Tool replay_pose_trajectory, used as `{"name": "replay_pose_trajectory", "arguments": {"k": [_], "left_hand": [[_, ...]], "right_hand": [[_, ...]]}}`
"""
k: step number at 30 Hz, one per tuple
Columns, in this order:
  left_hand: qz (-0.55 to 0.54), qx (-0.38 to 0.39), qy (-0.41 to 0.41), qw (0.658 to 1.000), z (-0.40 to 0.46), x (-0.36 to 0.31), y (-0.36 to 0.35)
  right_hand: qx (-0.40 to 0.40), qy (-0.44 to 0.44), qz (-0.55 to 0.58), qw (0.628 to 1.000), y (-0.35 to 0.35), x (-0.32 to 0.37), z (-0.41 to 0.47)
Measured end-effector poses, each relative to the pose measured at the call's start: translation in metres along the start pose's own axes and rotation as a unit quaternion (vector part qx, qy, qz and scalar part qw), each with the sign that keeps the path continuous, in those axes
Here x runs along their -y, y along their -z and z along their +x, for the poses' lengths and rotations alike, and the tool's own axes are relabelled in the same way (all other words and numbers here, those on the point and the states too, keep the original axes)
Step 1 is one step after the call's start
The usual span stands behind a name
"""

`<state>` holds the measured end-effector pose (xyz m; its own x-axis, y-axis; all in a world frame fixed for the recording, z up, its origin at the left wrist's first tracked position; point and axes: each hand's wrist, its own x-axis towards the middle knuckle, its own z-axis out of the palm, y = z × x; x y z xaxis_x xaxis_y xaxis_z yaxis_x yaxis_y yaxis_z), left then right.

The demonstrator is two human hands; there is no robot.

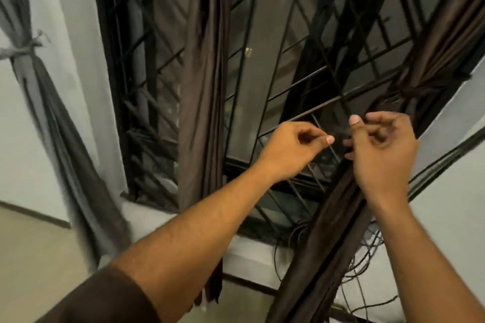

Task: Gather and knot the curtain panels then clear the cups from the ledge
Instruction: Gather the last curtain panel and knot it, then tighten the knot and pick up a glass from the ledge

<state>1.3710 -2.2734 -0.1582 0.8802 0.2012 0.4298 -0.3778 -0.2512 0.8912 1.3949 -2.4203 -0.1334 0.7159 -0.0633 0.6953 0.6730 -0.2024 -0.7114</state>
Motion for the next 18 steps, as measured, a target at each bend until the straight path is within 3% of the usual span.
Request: {"name": "replay_pose_trajectory", "arguments": {"k": [5,12,18], "left_hand": [[0.140,-0.033,0.011,0.990,-0.049,0.054,0.078],[0.260,-0.111,0.150,0.947,-0.128,0.121,0.180],[0.330,-0.145,0.231,0.903,-0.161,0.157,0.242]], "right_hand": [[0.117,-0.010,0.007,0.993,-0.066,-0.030,-0.063],[0.297,-0.058,0.029,0.953,-0.178,-0.056,-0.147],[0.381,-0.051,0.082,0.920,-0.271,-0.056,-0.193]]}}
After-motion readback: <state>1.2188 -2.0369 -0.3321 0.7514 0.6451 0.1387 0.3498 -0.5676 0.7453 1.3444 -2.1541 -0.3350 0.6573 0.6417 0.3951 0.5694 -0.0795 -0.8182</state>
